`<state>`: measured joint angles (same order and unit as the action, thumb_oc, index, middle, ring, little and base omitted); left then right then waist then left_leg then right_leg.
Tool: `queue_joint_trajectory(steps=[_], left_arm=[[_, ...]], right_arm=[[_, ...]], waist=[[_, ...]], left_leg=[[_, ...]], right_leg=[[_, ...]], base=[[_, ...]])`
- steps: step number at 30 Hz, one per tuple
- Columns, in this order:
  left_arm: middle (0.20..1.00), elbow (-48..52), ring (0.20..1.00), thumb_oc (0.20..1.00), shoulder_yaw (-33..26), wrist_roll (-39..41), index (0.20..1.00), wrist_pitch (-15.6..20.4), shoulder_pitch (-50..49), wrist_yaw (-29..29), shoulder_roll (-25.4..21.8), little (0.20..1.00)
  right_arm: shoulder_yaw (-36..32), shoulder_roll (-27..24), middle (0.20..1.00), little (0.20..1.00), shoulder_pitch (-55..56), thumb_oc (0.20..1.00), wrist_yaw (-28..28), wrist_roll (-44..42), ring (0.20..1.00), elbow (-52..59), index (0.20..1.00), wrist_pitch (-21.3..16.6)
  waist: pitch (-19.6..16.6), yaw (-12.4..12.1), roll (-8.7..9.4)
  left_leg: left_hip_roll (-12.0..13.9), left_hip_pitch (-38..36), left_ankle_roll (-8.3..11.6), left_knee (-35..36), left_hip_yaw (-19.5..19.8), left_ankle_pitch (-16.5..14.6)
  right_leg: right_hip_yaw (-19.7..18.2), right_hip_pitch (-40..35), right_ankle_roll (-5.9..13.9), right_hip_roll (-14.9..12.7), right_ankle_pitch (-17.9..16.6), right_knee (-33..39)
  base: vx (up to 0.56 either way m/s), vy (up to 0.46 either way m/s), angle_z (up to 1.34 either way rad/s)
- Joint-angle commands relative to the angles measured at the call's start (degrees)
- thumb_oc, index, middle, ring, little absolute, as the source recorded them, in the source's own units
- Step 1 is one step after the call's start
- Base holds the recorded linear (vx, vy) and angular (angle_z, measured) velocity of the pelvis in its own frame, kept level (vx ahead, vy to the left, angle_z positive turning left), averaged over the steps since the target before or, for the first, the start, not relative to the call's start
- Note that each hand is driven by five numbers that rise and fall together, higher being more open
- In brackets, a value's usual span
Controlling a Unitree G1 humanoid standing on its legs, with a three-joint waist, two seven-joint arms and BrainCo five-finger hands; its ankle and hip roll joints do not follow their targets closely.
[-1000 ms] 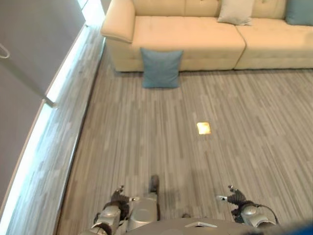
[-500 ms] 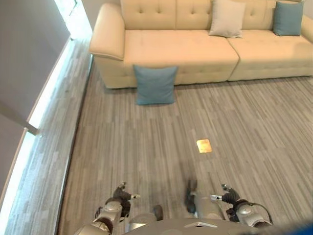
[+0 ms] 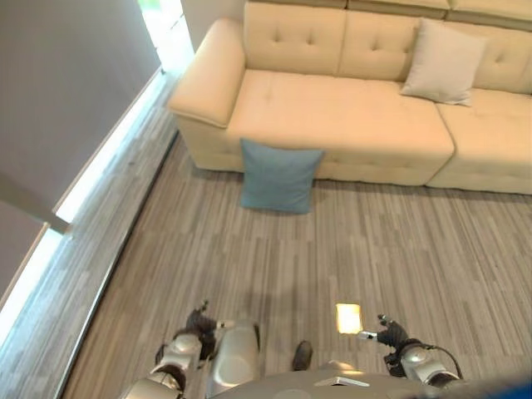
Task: Pick up all the scattered cushions and arrange them neatly on the sofa.
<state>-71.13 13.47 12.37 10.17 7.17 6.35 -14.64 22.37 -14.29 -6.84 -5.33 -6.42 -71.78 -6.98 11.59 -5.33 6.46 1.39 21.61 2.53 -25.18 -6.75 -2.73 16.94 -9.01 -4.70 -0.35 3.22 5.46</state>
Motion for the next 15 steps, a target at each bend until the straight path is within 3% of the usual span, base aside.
queue_joint_trajectory(steps=[1,3,6,7,10,11,12,13,14,15], left_arm=[[1.000,-1.6,1.000,1.000,2.2,-0.7,1.000,0.2,-0.6,0.0,2.6,1.000],[1.000,-2.1,1.000,1.000,1.3,-0.3,1.000,0.0,-1.4,-0.2,2.4,1.000],[1.000,-2.3,1.000,1.000,1.1,-1.5,1.000,-0.3,-1.8,-0.3,2.3,1.000],[1.000,-2.1,1.000,1.000,1.1,-2.2,1.000,-0.3,-1.9,-0.4,2.2,1.000],[1.000,-1.4,1.000,1.000,1.2,-2.3,1.000,-0.3,-1.6,-0.2,1.9,1.000],[1.000,-1.0,1.000,1.000,1.4,-2.2,1.000,-0.3,-1.2,0.0,1.8,1.000],[1.000,-0.8,1.000,1.000,1.7,-2.3,1.000,-0.4,-0.8,-0.1,1.6,1.000],[1.000,-0.8,1.000,1.000,1.7,-2.3,1.000,-0.4,-0.8,-0.1,1.6,1.000],[1.000,-1.1,1.000,1.000,2.0,-2.5,1.000,-0.5,-0.4,-0.2,1.3,1.000],[1.000,-1.1,1.000,1.000,2.1,-2.3,1.000,-0.4,-0.2,-0.4,1.3,1.000]], right_arm=[[-0.1,-2.7,1.000,1.000,1.8,1.000,-1.1,0.0,1.000,1.1,1.000,-0.6],[-0.1,-2.2,1.000,1.000,2.1,1.000,-1.0,0.5,1.000,0.9,1.000,-0.4],[-0.1,-1.6,1.000,1.000,2.8,1.000,-0.6,1.4,1.000,0.7,1.000,-0.1],[-0.2,-1.2,1.000,1.000,3.4,1.000,-0.3,1.6,1.000,0.7,1.000,0.0],[-0.6,-0.8,1.000,1.000,3.4,1.000,0.2,2.0,1.000,0.6,1.000,0.2],[-0.6,-0.7,1.000,1.000,3.1,1.000,0.2,1.9,1.000,0.9,1.000,0.3],[-0.9,-0.6,1.000,1.000,2.9,1.000,0.1,1.8,1.000,1.2,1.000,0.1],[-0.9,-0.6,1.000,1.000,2.9,1.000,0.1,1.8,1.000,1.2,1.000,0.1],[-1.2,-0.6,1.000,1.000,2.7,1.000,0.0,1.5,1.000,1.5,1.000,-0.1],[-1.1,-0.6,1.000,1.000,2.6,1.000,0.1,1.4,1.000,1.5,1.000,-0.3]], waist=[[-0.3,-0.9,-1.09],[-2.0,-1.4,-1.29],[-3.7,-1.3,-0.59],[-4.3,-1.4,0.06],[-4.0,-1.3,0.05],[-3.2,-0.6,-0.54],[-2.8,0.1,-1.53],[-2.8,0.1,-1.52],[-2.1,1.6,-2.81],[-1.4,2.5,-2.71]], left_leg=[[-1.8,-8.9,-2.08,17.2,0.3,2.0],[-1.1,-9.1,-2.32,22.1,-2.4,4.6],[-2.1,-11.0,-3.44,22.6,-1.8,3.9],[-3.3,-13.1,-4.52,22.7,-1.5,2.5],[-5.2,-17.6,-7.06,23.3,-1.5,-0.2],[-5.1,-19.2,-7.62,23.6,-1.2,-0.6],[-4.6,-20.5,-7.97,24.2,-0.5,-1.1],[-4.6,-20.5,-7.97,24.2,-0.5,-1.1],[-3.9,-23.0,-7.91,25.2,0.8,-2.1],[-4.2,-24.3,-7.74,25.4,1.7,-2.4]], right_leg=[[-2.8,-0.8,5.78,-1.4,5.6,-2.9],[-3.3,-3.2,6.72,-0.9,7.6,-3.9],[-3.8,-3.2,7.87,-1.9,7.9,-6.3],[-4.1,-2.8,9.29,-3.6,7.1,-10.2],[-3.4,2.7,13.25,-8.4,-2.2,-24.3],[-3.5,5.1,13.64,-9.2,-5.0,-30.1],[-3.0,7.6,13.38,-9.4,-5.6,-34.5],[-3.0,7.6,13.38,-9.4,-5.6,-34.6],[-2.1,12.0,11.74,-8.8,-3.4,-36.5],[-1.8,13.0,11.24,-8.2,-1.9,-35.0]], base=[[0.52,0.090,-0.17],[0.67,0.193,-0.46],[0.40,0.172,-0.40],[0.29,0.184,-0.23],[0.25,0.237,-0.04],[0.17,0.212,0.13],[0.12,0.124,0.32],[0.22,0.118,0.54],[0.24,0.057,0.65],[0.30,0.048,0.45]])
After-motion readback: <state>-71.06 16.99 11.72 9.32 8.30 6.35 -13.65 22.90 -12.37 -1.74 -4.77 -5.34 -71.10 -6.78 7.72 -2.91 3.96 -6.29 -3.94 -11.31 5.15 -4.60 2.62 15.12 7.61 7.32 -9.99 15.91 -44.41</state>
